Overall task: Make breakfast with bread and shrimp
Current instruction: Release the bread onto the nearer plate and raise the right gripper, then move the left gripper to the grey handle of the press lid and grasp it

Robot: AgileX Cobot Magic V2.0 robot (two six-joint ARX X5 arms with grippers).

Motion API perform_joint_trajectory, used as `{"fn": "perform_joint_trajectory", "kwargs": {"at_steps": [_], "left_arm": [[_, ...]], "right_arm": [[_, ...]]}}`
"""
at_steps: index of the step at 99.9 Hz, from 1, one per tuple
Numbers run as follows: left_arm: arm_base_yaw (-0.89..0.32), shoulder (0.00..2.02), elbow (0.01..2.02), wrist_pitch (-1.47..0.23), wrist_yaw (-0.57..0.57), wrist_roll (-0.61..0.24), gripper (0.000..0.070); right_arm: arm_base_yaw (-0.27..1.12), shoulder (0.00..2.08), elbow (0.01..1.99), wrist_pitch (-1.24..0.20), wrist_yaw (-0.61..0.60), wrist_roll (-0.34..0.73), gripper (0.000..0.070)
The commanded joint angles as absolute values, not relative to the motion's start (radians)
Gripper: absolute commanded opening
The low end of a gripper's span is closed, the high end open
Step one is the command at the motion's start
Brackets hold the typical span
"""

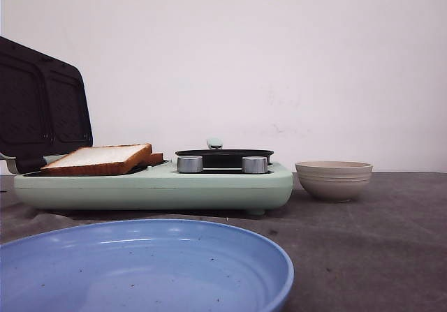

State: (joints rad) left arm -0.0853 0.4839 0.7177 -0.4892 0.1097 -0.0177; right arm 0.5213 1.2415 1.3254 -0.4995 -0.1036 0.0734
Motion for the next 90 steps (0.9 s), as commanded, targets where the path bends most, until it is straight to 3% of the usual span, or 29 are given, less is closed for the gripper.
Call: {"fn": "perform_joint_trajectory", "kwargs": {"at_steps": [1,47,70,90], "left_arm": [[-0.084,0.488,0.722,-0.480,0.109,-0.016,0.0515],[-0.084,0.487,0.722,-0.480,0.108,-0.020,0.0515],[-0.084,0.487,0.722,-0.502,0.109,-0.031,0.0514],[-0.084,0.488,0.722,-0.505,0.110,-0.126,0.0515]], "right_arm": [[0.523,1.167,1.217,-0.469,-0.097,0.060,0.0437],[0.521,0.587,0.624,-0.412,0.041,0.218,0.0437],[0.521,0.430,0.522,-0.454,0.088,0.289,0.0437],[0.521,0.432,0.519,-0.480,0.087,0.289,0.0437]]}}
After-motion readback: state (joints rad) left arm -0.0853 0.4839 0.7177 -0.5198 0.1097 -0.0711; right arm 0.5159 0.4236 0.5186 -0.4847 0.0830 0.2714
